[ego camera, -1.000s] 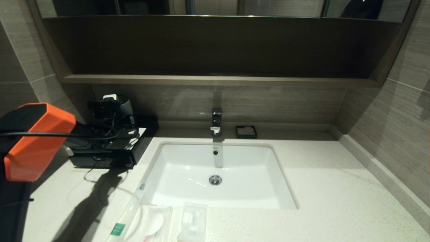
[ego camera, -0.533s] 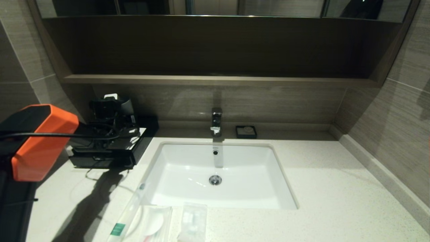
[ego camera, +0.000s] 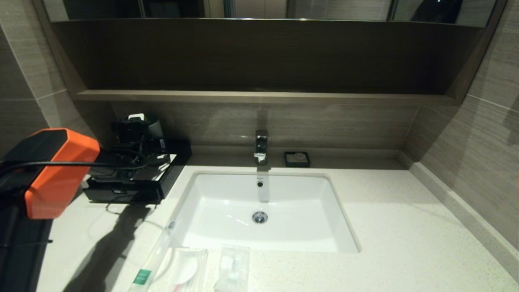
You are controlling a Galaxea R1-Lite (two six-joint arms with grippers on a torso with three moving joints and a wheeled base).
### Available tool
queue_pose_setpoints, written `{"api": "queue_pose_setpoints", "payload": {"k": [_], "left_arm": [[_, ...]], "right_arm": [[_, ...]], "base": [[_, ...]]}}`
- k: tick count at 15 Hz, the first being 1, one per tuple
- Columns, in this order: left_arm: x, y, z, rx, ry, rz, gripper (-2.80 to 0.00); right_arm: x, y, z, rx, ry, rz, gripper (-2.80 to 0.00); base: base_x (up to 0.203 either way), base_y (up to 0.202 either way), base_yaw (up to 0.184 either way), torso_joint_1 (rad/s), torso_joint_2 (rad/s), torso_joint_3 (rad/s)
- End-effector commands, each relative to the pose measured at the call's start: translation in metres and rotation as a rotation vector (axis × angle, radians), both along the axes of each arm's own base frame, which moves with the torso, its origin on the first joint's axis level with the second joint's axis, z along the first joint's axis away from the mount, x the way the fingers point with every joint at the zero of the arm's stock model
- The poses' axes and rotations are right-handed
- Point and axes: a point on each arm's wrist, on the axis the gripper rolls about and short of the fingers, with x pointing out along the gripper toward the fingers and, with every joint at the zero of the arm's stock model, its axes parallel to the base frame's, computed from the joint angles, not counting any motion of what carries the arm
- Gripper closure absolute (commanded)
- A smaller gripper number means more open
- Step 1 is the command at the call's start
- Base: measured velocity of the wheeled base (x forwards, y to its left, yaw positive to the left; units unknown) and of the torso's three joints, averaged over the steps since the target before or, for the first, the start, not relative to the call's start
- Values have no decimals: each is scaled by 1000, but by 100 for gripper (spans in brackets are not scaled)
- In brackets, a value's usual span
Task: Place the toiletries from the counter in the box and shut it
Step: Place the cup on the storage box
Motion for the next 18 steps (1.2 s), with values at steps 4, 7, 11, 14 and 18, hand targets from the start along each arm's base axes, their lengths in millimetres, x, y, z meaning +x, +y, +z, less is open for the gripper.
{"api": "queue_pose_setpoints", "payload": {"k": [4,7,11,14,18], "left_arm": [[5,0,0,0,-4,1,0],[5,0,-2,0,-1,1,0],[8,1,-1,1,-8,1,0],[11,1,-3,2,-10,2,0],[12,0,-4,2,-11,1,0]], "right_arm": [[0,0,0,0,0,0,0],[0,0,0,-1,0,0,0],[0,0,0,0,0,0,0],[0,0,0,0,0,0,0],[0,0,0,0,0,0,0]], "base": [[0,0,0,0,0,0],[0,0,0,0,0,0],[0,0,0,0,0,0],[0,0,0,0,0,0],[0,0,0,0,0,0]]}}
